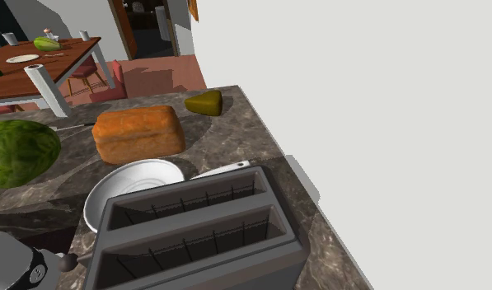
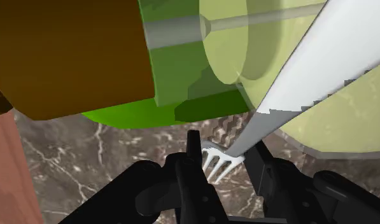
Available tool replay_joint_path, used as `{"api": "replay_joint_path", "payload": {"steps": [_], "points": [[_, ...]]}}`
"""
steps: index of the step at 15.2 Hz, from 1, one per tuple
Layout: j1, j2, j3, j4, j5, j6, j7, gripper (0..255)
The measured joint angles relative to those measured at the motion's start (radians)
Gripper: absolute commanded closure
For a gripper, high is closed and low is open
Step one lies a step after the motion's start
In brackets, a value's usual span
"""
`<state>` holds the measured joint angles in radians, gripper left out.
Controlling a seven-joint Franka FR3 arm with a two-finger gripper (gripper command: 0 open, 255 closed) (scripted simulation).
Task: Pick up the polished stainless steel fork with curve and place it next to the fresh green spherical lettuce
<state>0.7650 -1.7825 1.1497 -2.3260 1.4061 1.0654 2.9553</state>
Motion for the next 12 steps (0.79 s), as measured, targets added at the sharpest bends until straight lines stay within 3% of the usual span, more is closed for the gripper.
{"api": "replay_joint_path", "payload": {"steps": [9,10,12], "points": [[0.026,0.000,0.047,-0.019,0.028,0.035,0.009,255],[0.026,0.000,0.047,-0.020,0.028,0.035,0.009,0],[0.026,-0.001,0.050,-0.020,0.027,0.033,0.008,0]]}}
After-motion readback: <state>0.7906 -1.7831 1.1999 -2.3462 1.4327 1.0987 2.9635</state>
